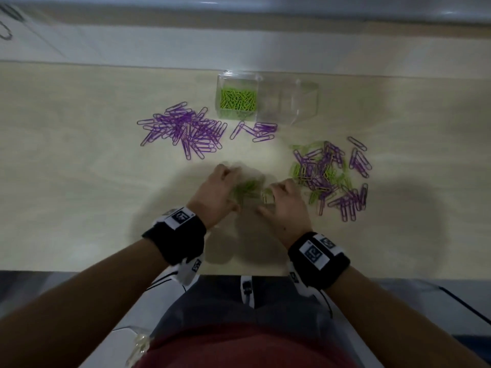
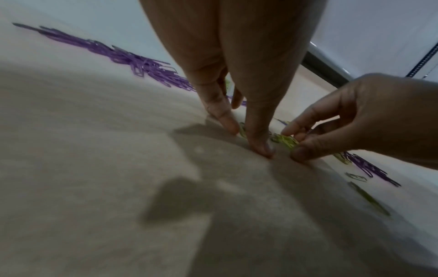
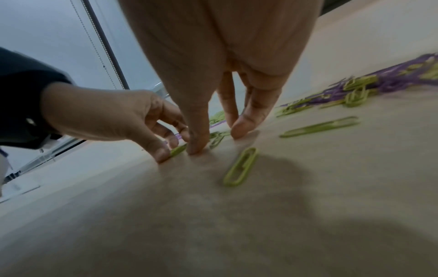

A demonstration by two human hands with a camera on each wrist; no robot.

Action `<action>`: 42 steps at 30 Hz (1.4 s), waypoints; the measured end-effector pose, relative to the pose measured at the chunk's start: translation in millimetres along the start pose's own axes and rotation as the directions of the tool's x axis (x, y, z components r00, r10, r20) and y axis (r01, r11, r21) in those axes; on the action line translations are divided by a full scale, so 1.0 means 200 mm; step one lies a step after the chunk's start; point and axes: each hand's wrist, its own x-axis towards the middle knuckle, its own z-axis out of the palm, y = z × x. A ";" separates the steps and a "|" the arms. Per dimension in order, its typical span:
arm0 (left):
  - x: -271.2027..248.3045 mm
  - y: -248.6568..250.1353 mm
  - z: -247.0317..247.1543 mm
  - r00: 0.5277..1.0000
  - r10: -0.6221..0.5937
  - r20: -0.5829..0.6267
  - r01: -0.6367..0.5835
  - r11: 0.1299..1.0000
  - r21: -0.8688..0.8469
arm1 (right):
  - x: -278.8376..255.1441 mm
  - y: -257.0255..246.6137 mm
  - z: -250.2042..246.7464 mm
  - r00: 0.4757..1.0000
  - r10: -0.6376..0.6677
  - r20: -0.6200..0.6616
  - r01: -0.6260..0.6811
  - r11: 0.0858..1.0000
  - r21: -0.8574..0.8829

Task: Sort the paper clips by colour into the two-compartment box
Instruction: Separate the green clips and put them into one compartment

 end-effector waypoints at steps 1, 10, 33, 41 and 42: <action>0.02 0.01 0.01 1.000 0.015 -0.012 -0.015 1.000 -0.001 | 0.01 -0.01 0.00 1.000 -0.010 0.001 0.010 1.000 0.001; 0.09 0.08 0.04 0.960 0.254 -0.113 -0.256 0.967 0.002 | 0.10 -0.04 -0.01 0.995 -0.105 0.004 0.105 0.991 -0.080; 0.20 0.11 -0.12 0.992 0.109 0.057 -0.111 0.993 0.030 | 0.46 -0.18 -0.53 0.952 -0.204 -0.227 0.247 0.952 0.181; 0.21 0.09 -0.27 0.978 0.066 -0.196 -0.125 0.944 -0.305 | 0.87 -0.36 -0.55 0.919 -0.342 -0.198 0.358 0.933 0.048; 0.22 0.10 -0.32 0.967 0.064 -0.247 -0.144 0.936 -0.321 | 0.85 -0.34 -0.54 0.913 -0.348 -0.212 0.365 0.930 0.044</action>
